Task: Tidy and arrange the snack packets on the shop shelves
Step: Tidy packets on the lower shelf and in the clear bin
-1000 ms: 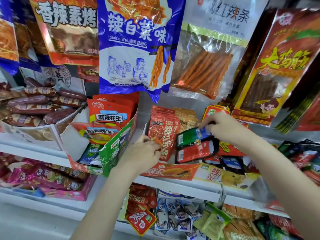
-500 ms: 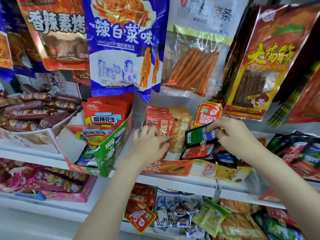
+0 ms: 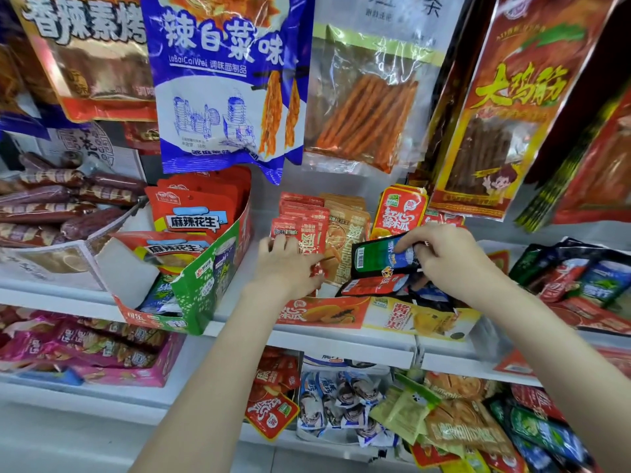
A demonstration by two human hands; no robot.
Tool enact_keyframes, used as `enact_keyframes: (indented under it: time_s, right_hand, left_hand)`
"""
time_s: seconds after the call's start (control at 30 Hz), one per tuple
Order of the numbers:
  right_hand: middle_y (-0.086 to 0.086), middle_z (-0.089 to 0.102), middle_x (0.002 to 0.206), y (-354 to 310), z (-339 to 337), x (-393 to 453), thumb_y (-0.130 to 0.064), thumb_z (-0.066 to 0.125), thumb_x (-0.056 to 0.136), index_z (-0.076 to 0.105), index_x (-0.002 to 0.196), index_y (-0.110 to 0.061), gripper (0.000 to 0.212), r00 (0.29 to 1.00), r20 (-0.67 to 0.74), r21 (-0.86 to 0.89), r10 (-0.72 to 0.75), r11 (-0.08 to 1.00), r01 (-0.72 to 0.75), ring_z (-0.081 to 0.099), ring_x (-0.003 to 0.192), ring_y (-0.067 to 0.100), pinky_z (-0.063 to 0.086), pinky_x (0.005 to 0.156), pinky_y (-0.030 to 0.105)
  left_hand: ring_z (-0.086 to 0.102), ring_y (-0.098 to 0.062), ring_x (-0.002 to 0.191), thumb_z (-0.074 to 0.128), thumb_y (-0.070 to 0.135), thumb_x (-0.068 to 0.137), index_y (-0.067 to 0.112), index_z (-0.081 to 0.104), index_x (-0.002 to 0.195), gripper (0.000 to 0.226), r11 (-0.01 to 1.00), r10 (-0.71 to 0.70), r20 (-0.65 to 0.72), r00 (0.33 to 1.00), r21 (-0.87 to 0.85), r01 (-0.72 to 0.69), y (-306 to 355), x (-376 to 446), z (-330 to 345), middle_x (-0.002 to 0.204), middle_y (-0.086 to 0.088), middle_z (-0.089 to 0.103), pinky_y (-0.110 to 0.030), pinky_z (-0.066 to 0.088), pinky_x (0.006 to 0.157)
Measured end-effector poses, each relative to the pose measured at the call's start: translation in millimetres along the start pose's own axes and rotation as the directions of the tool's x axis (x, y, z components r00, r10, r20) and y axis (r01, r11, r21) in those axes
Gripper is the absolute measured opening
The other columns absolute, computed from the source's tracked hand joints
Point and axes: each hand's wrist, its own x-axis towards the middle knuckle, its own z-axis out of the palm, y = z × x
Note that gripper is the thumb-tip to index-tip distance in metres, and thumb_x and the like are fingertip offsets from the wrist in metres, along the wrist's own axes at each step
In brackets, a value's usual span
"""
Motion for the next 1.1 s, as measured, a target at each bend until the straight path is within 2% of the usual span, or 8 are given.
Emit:
enact_keyframes:
  time_s: [0.1,0.2,0.43,0.63,0.73,0.8,0.9,1.1]
  right_hand:
    - [0.013,0.053,0.127,0.8,1.7,0.9,0.000,0.033,0.096,0.064,0.098,-0.009,0.033,1.000,-0.023,-0.011,0.005,1.000,-0.005,0.062,0.055,0.016,0.044,0.045,0.009]
    - [0.012,0.057,0.123,-0.1,4.9,0.5,0.002,0.032,0.095,0.066,0.102,-0.007,0.036,0.996,-0.088,-0.036,-0.026,0.999,0.023,0.060,0.081,0.022,0.050,0.072,0.024]
    - [0.007,0.055,0.096,-3.2,-4.5,-22.2,0.009,0.035,0.091,0.066,0.095,-0.005,0.034,0.942,-0.242,-0.064,-0.233,0.973,0.224,0.052,0.091,0.023,0.029,0.070,0.017]
    - [-0.018,0.049,0.079,-4.7,-1.6,-64.7,0.017,0.039,0.087,0.066,0.083,-0.009,0.037,0.888,-0.223,-0.020,-0.402,0.913,0.408,0.049,0.068,0.004,0.031,0.065,0.016]
    - [-0.011,0.054,0.093,0.2,-2.8,-93.5,0.006,0.046,0.091,0.061,0.099,-0.017,0.029,0.945,-0.187,0.226,-0.268,0.925,0.307,0.054,0.075,-0.001,0.040,0.065,0.015]
    - [-0.010,0.051,0.117,13.9,-12.7,-111.3,-0.005,0.057,0.089,0.050,0.118,-0.032,0.040,0.987,-0.067,0.484,-0.147,0.860,0.161,0.047,0.104,-0.011,0.042,0.083,0.014]
    - [-0.006,0.038,0.140,41.8,-31.0,-132.1,-0.005,0.062,0.086,0.039,0.127,-0.048,0.064,0.998,0.059,0.516,-0.036,0.857,0.000,0.033,0.131,0.008,0.038,0.102,0.037]
    - [0.001,0.058,0.101,94.6,-112.9,-135.8,0.009,0.052,0.086,0.056,0.100,-0.025,0.037,0.865,-0.500,0.276,0.047,0.955,0.108,0.051,0.096,0.010,0.041,0.084,0.031]
  left_hand:
    - [0.023,-0.031,0.131,0.036,0.047,0.094,0.041,0.036,0.137,0.043,0.996,-0.036,-0.051,0.998,-0.080,0.032,0.2,0.5,1.3,0.138,-0.009,0.034,-0.048,0.014,0.110]
    - [0.029,-0.031,0.129,0.036,0.043,0.096,0.040,0.037,0.137,0.042,0.994,0.003,-0.049,0.999,-0.113,-0.009,-0.5,-2.6,-0.4,0.135,-0.007,0.038,-0.046,0.015,0.110]
    - [0.052,-0.020,0.115,0.045,0.021,0.095,0.023,0.044,0.136,0.041,0.841,-0.021,-0.297,0.955,-0.521,-0.143,-9.8,-45.3,-12.8,0.133,-0.003,0.051,-0.034,0.038,0.100]
    - [0.052,0.012,0.090,0.062,0.013,0.086,0.031,0.039,0.133,0.056,0.200,0.047,-0.226,0.973,-0.952,-0.231,12.6,-111.3,-28.1,0.112,0.024,0.046,-0.001,0.043,0.069]
    - [0.063,-0.002,0.093,0.063,0.001,0.083,0.024,0.054,0.119,0.044,0.171,0.037,-0.269,0.963,-0.947,-0.271,36.1,-119.7,-25.1,0.113,0.009,0.060,-0.013,0.052,0.076]
    - [0.065,-0.013,0.091,0.062,-0.001,0.083,0.026,0.058,0.108,0.037,0.150,0.006,-0.284,0.959,-0.948,-0.282,53.7,-121.2,-25.3,0.106,0.005,0.064,-0.021,0.056,0.073]
    - [0.064,-0.012,0.084,0.063,0.000,0.083,0.032,0.057,0.101,0.037,0.127,0.042,-0.285,0.958,-0.949,-0.288,82.2,-116.0,-32.6,0.098,0.010,0.063,-0.020,0.056,0.066]
    - [0.060,-0.006,0.083,0.054,0.001,0.088,0.028,0.058,0.098,0.029,0.333,0.222,-0.304,0.926,-0.869,-0.365,145.0,-80.5,-60.8,0.094,0.001,0.063,-0.015,0.050,0.074]
